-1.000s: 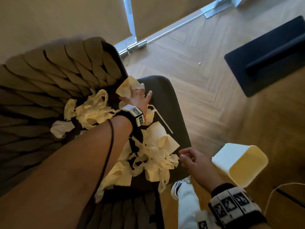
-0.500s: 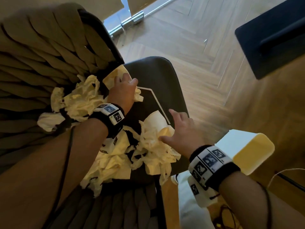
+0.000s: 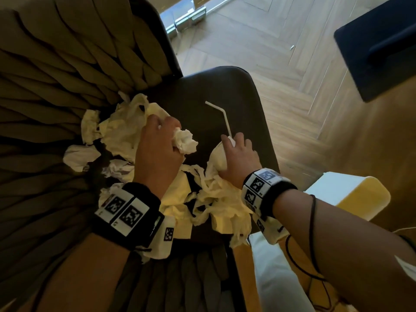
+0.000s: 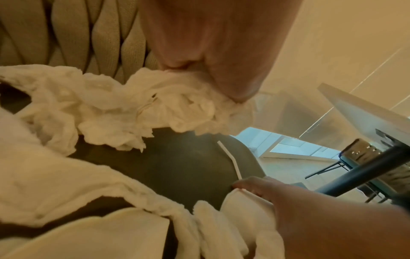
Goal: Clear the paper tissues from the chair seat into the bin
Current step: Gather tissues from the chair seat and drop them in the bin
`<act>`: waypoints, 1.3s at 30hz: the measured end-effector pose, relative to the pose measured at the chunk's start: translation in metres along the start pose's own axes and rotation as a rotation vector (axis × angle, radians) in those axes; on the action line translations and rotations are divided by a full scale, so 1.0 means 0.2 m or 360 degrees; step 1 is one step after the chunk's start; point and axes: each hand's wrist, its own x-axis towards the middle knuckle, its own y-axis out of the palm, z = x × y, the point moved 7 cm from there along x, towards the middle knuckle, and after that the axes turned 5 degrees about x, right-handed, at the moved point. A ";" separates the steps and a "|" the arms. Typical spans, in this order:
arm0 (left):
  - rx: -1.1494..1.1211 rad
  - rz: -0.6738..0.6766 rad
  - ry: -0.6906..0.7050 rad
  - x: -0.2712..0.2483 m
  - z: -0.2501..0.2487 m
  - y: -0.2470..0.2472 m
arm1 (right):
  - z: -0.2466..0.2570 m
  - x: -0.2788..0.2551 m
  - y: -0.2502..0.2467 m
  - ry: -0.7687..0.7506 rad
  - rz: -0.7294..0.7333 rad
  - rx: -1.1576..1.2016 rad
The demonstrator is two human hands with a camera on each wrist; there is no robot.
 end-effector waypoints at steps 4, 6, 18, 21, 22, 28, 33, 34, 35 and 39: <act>-0.0084 0.0003 -0.0007 -0.06 0.01 0.02 | -0.01 0.04 -0.03 0.0080 -0.0035 0.0152; -0.0123 0.0007 -0.0007 -0.07 0.02 0.02 | 0.00 0.06 -0.04 0.0128 -0.0028 0.0205; -0.0202 -0.0090 0.0060 -0.08 -0.03 0.04 | 0.02 0.07 -0.06 0.0296 -0.0091 0.0528; -0.0235 -0.0109 0.0044 -0.07 -0.04 0.06 | -0.01 0.06 -0.07 0.0351 -0.0156 0.0679; -0.0236 -0.0113 0.0043 -0.07 -0.04 0.07 | -0.02 0.06 -0.08 0.0369 -0.0174 0.0717; -0.0224 -0.0138 0.0066 -0.05 -0.06 0.10 | 0.02 0.09 -0.11 0.0397 -0.0203 0.0708; -0.0266 -0.0170 0.0074 -0.04 -0.04 0.11 | 0.05 0.15 -0.12 0.0388 -0.0108 0.0659; -0.0283 -0.0171 0.0078 -0.04 -0.04 0.11 | 0.04 0.15 -0.11 0.0395 -0.0106 0.0664; -0.0308 -0.0170 0.0082 -0.04 -0.03 0.11 | 0.04 0.16 -0.11 0.0401 -0.0113 0.0666; -0.0395 -0.0161 0.0103 -0.06 -0.04 0.10 | 0.02 0.17 -0.11 0.0438 -0.0147 0.0669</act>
